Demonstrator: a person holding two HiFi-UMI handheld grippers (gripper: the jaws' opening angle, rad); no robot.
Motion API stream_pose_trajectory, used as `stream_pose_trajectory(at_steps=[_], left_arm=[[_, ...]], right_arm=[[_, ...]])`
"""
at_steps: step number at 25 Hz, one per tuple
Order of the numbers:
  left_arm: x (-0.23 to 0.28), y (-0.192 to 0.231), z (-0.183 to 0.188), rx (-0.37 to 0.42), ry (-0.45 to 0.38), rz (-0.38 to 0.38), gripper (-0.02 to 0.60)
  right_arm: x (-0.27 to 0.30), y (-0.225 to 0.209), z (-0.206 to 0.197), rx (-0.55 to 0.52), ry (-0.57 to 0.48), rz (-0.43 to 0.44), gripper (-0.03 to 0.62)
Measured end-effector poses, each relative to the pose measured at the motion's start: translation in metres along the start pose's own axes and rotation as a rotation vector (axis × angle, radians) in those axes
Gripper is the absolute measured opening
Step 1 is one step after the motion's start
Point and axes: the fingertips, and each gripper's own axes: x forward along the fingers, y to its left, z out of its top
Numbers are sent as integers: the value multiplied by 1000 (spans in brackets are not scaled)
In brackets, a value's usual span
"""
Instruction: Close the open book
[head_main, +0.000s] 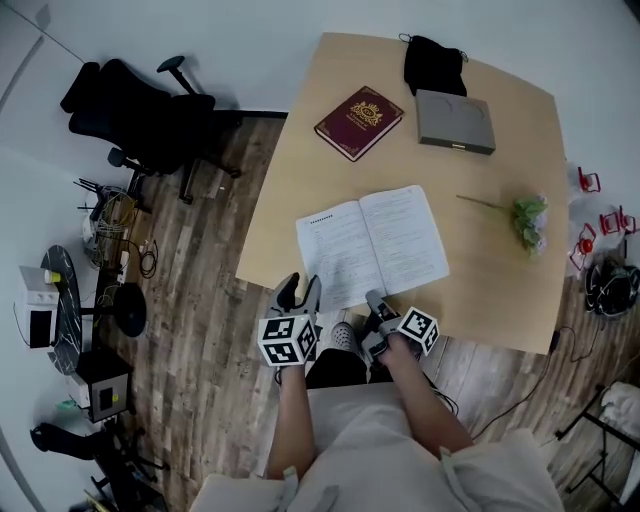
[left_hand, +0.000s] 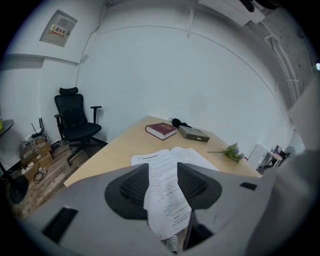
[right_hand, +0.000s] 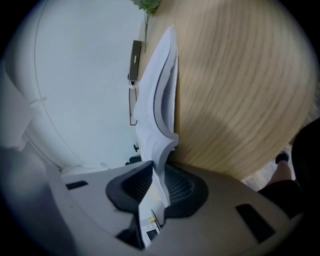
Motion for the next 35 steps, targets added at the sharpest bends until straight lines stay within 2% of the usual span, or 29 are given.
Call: stream_pose_trajectory(at_steps=[5, 10, 16, 22, 29, 33, 35], left_arm=[[1, 15, -8, -41, 26, -10, 184], [9, 32, -41, -148, 97, -51, 186], [26, 35, -89, -272, 187, -95, 216], [19, 25, -120, -414, 204, -149, 232], [13, 25, -123, -640, 160, -191, 253], [13, 9, -144, -727, 210, -246, 264], [19, 1, -150, -738, 237, -265, 264]], right_arm=[[-4, 2, 1, 79, -27, 16, 67], [-10, 6, 1, 131, -15, 19, 63], [-11, 15, 1, 183, -13, 73, 58], [-12, 19, 1, 205, -20, 105, 55], [-12, 14, 2, 201, -34, 105, 57], [-13, 15, 1, 199, -33, 109, 57], [-13, 14, 1, 196, -37, 103, 57]])
